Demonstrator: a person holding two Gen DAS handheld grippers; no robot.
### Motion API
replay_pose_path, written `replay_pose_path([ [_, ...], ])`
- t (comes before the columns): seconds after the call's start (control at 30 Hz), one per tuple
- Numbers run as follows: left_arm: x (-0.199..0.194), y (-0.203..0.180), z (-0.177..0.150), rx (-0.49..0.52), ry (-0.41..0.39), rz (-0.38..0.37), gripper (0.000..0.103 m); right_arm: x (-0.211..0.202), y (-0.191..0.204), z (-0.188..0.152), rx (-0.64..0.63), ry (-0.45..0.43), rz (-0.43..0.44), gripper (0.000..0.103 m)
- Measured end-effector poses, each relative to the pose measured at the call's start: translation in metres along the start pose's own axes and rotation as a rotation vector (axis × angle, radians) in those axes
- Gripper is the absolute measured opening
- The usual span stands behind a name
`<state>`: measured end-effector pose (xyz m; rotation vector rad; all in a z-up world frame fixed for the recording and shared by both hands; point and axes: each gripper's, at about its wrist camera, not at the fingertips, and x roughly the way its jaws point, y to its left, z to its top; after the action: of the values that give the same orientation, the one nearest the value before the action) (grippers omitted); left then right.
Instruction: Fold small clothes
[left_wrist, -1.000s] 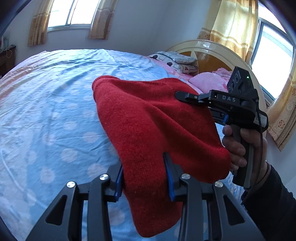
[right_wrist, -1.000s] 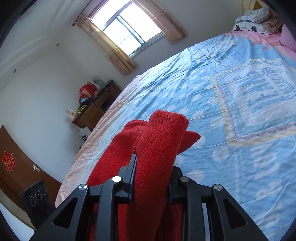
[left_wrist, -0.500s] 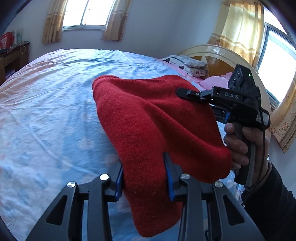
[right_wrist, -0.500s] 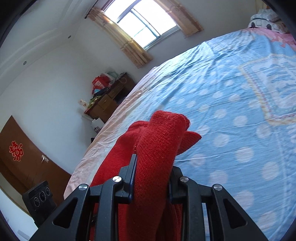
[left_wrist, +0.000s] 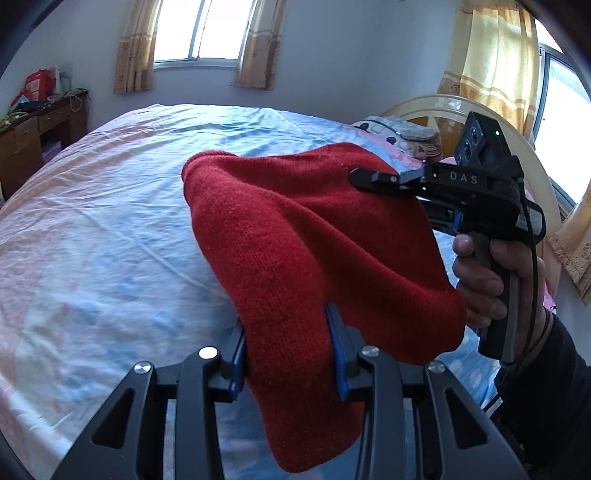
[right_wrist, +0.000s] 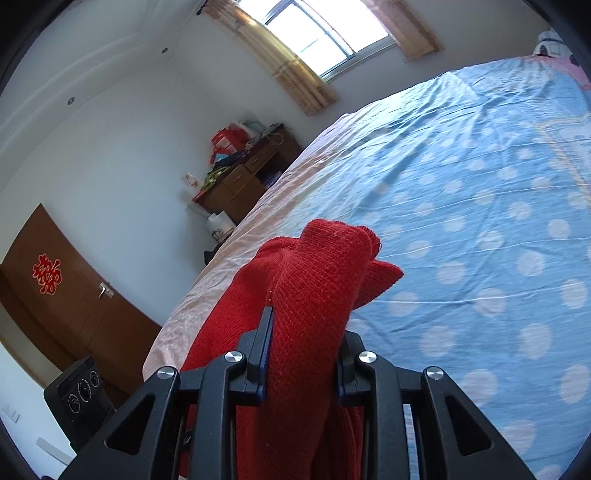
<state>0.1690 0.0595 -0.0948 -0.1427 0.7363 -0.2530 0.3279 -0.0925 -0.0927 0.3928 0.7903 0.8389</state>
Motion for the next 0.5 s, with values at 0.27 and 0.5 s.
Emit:
replay_pose_path([
  [0.27,-0.015,0.015,-0.009,-0.016,-0.009,0.051,0.039,0.028,0.022,-0.005,-0.024,0.039,0.04,0.026],
  [0.5,-0.024,0.029,-0.015,-0.028,-0.023,0.083,0.039,0.047,0.045,-0.007,-0.052,0.066,0.068,0.026],
])
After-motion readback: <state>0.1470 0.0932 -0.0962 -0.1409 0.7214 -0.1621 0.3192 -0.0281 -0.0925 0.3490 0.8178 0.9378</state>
